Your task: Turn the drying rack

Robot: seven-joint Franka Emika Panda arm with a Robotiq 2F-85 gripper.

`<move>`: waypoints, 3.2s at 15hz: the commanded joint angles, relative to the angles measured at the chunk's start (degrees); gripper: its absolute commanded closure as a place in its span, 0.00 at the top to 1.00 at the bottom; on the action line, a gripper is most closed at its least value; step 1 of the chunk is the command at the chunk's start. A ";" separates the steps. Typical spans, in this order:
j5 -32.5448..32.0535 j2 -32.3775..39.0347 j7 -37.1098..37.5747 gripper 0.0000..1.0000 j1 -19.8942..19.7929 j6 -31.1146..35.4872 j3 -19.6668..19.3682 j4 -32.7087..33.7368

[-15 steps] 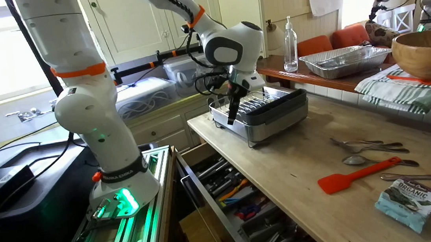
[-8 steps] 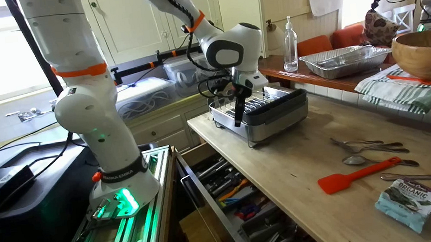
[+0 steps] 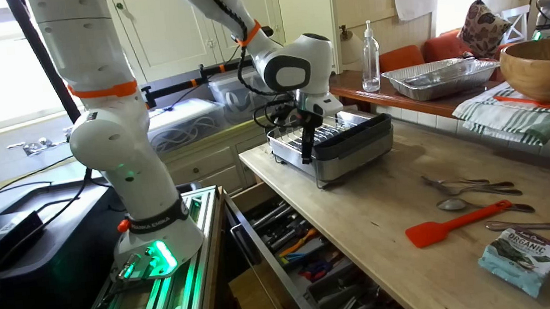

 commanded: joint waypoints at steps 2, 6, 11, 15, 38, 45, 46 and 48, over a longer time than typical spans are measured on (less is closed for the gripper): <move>-3.88 0.54 2.76 0.22 -0.51 1.48 0.13 -0.10; -4.33 0.19 2.75 0.08 -1.04 1.28 -0.23 -0.29; -6.66 -0.23 1.66 0.07 -1.98 0.89 -1.11 0.12; -9.58 -0.70 -0.22 0.07 -3.13 0.50 -2.07 0.43; -11.35 8.35 -30.63 0.07 -8.40 2.01 -3.63 11.85; -11.28 8.75 -30.34 0.27 -8.47 2.00 -3.63 12.30; -11.28 8.75 -30.34 0.07 -8.47 2.00 -3.63 12.30; -12.85 9.03 -31.39 0.07 -8.53 0.49 -3.94 13.11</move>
